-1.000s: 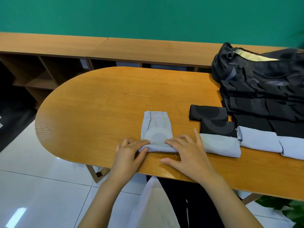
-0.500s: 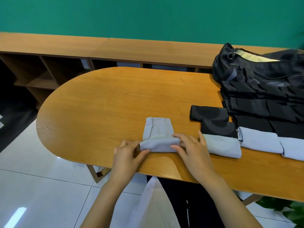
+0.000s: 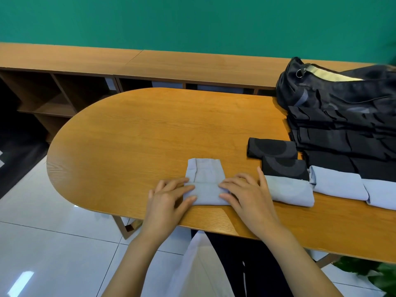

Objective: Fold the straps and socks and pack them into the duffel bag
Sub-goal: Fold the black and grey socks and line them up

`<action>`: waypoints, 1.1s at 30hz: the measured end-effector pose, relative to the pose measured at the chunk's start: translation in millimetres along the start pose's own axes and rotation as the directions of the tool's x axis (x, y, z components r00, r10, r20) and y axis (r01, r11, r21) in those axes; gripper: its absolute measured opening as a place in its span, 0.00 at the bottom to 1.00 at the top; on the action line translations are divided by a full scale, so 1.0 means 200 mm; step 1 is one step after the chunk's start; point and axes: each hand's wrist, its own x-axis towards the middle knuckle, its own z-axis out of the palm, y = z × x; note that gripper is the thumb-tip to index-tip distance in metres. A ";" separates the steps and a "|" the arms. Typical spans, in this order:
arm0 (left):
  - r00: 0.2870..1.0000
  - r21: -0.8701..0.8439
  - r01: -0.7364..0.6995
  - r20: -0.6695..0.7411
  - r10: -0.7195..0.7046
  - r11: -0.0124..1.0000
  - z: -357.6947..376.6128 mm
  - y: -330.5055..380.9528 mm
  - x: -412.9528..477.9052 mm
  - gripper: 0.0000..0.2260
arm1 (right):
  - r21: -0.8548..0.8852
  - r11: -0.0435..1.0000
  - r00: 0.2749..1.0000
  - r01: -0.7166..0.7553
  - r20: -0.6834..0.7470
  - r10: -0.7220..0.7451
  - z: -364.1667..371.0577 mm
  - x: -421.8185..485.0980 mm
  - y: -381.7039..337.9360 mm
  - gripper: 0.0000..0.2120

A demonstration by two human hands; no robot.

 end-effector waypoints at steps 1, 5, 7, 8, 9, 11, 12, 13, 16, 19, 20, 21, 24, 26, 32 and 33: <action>0.999 0.000 0.013 0.040 -0.013 1.000 -0.01 -0.01 0.00 0.24 | -0.003 1.000 0.999 0.004 0.035 -0.004 0.00 0.00 0.01 0.22; 0.993 0.006 -0.002 0.121 0.001 1.000 -0.03 -0.04 0.00 0.28 | -0.047 0.999 0.981 0.007 0.195 0.002 -0.05 0.01 0.01 0.39; 0.996 -0.017 0.018 0.090 -0.017 1.000 -0.04 -0.03 0.01 0.23 | -0.050 0.999 0.971 0.003 0.237 0.009 -0.07 0.02 0.00 0.41; 0.997 -0.029 0.037 0.075 -0.034 0.999 -0.03 -0.02 0.01 0.22 | -0.042 0.999 0.969 -0.011 0.248 0.021 -0.08 0.03 0.00 0.39; 0.997 -0.038 0.051 0.061 -0.049 0.998 -0.03 -0.01 0.01 0.21 | -0.038 0.999 0.967 -0.023 0.254 0.032 -0.08 0.03 -0.01 0.37; 0.997 -0.066 0.073 0.018 -0.072 0.995 -0.03 0.00 0.01 0.19 | -0.022 0.999 0.972 -0.040 0.230 0.043 -0.08 0.02 -0.01 0.32; 0.996 -0.088 0.087 -0.004 -0.088 0.992 -0.03 0.01 0.01 0.18 | -0.003 0.999 0.978 -0.049 0.205 0.048 -0.08 0.02 -0.02 0.30; 0.994 -0.116 0.101 -0.025 -0.104 0.988 -0.04 0.03 0.01 0.18 | 0.026 0.998 0.983 -0.062 0.172 0.057 -0.09 0.02 -0.02 0.29; 0.988 -0.193 0.120 -0.074 -0.137 0.974 -0.05 0.05 0.01 0.21 | 0.105 0.988 0.990 -0.110 0.100 0.100 -0.10 0.02 -0.03 0.25; 0.983 -0.264 0.131 -0.090 -0.159 0.956 -0.05 0.04 0.02 0.23 | 0.132 0.984 0.992 -0.117 0.063 0.110 -0.08 0.03 -0.02 0.24; 0.982 -0.284 0.132 -0.091 -0.163 0.950 -0.04 0.03 0.02 0.23 | 0.147 0.982 0.992 -0.122 0.059 0.114 -0.07 0.03 -0.02 0.24; 0.982 -0.298 0.130 -0.095 -0.164 0.946 -0.04 0.03 0.02 0.22 | 0.163 0.978 0.991 -0.129 0.058 0.121 -0.06 0.03 -0.02 0.24; 0.976 -0.341 0.134 -0.116 -0.183 0.931 -0.03 0.05 0.02 0.21 | 0.187 0.971 0.989 -0.149 0.049 0.142 -0.05 0.03 -0.03 0.24; 0.970 -0.320 0.169 -0.116 -0.215 0.932 -0.04 0.05 0.02 0.21 | 0.170 0.973 0.988 -0.154 0.041 0.149 -0.04 0.03 -0.04 0.24; 0.963 0.197 0.042 -0.270 0.013 0.980 -0.02 0.05 0.02 0.15 | -0.052 0.995 0.995 -0.081 -0.070 0.077 0.02 0.04 -0.08 0.20; 0.956 0.201 -0.054 -0.272 0.108 0.978 -0.01 0.06 0.01 0.14 | -0.081 0.996 0.995 -0.048 -0.094 0.040 0.03 0.04 -0.09 0.20</action>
